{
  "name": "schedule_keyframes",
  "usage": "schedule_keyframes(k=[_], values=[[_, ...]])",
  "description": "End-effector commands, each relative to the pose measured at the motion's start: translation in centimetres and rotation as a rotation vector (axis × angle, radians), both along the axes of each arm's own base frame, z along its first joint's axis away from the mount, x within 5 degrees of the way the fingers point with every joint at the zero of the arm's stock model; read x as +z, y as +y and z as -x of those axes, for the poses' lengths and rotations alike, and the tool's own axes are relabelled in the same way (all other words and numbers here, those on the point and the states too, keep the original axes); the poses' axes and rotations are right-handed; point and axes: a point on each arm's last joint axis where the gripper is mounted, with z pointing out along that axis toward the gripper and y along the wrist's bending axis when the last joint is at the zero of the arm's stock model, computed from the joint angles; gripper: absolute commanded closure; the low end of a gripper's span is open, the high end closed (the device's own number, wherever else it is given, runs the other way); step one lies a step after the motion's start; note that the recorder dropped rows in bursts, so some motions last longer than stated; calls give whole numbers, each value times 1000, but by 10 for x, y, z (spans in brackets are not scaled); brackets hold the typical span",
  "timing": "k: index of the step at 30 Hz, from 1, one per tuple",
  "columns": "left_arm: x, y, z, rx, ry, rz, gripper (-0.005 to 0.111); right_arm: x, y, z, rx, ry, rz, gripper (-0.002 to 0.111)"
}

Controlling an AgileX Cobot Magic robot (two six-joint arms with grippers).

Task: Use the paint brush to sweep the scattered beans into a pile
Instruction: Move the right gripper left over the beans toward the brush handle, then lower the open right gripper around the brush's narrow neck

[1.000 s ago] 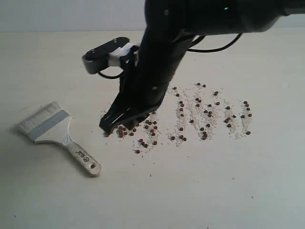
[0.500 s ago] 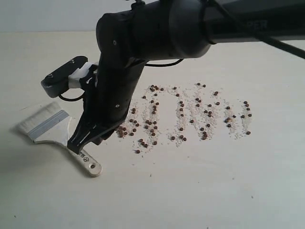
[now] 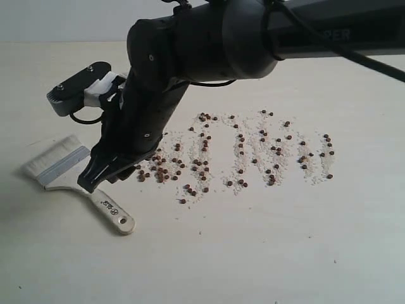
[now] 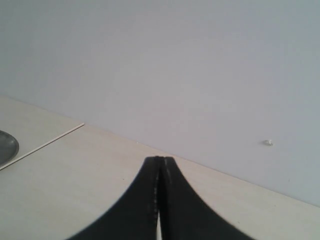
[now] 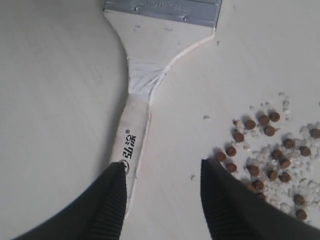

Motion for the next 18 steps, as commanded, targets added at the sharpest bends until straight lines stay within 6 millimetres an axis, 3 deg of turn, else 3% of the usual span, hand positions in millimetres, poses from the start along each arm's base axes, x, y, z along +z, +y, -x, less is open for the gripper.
schedule_keyframes(k=[1, 11, 18], values=[[0, 0, 0, -3, -6, -5, 107, 2, 2, 0, 22, -13, -17, 61], [0, 0, 0, -3, -6, -5, 107, -1, 18, 7, 63, -37, -42, 61], [0, 0, 0, -3, -6, -5, 107, -17, 35, -3, 67, 33, 4, 61]])
